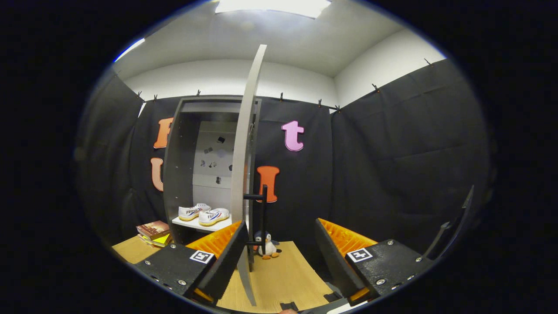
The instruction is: Open the shoe cabinet door, grab the shoes and put them into the shoe cabinet, then close the shoe cabinet door.
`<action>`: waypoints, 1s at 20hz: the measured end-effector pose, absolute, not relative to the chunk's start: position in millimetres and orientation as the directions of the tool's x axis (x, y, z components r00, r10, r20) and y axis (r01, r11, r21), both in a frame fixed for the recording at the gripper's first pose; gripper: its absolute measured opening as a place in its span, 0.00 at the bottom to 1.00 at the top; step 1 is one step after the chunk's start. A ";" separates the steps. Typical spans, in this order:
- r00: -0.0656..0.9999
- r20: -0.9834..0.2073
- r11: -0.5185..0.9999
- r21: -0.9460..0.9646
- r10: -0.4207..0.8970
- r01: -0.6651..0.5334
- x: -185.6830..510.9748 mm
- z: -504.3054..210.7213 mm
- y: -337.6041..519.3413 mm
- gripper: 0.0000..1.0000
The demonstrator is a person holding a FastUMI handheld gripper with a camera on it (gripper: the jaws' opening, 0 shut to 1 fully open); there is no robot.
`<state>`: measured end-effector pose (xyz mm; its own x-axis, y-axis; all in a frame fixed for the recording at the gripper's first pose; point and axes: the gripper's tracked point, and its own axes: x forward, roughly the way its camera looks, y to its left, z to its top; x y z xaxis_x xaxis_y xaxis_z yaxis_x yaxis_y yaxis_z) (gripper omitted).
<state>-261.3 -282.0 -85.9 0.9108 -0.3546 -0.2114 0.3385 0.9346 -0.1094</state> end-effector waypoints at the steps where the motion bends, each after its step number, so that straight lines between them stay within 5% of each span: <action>1: 0.911 -0.215 0.936 -0.105 -0.351 0.336 -257.4 -90.1 -287.1 0.95; 20: 0.937 -0.216 0.959 0.008 -0.274 0.283 -211.8 -117.4 -304.3 0.89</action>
